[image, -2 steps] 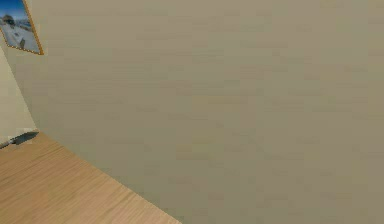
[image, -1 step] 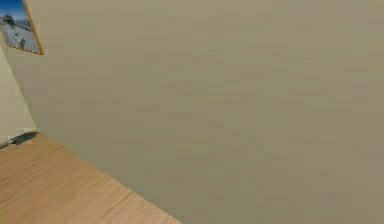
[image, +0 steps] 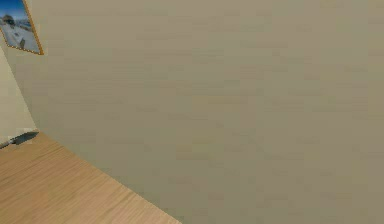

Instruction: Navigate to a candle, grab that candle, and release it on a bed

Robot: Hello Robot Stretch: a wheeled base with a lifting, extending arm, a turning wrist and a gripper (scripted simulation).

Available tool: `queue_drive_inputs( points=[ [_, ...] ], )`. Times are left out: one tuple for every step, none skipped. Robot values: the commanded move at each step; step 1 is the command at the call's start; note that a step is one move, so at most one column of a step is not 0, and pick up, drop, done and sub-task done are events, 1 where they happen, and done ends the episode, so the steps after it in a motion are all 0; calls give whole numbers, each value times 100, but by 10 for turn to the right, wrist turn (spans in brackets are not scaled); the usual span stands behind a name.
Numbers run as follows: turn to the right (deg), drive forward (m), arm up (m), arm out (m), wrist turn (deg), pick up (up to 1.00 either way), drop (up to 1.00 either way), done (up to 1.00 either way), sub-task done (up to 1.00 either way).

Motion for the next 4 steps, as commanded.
queue_drive_inputs(
  points=[
    [0,0,0,0,450,0,0,0,0],
    [0,0,0,0,450,0,0,0,0],
    [0,0,0,0,450,0,0,0,0],
    [0,0,0,0,150,0,0,0,0]
  ],
)
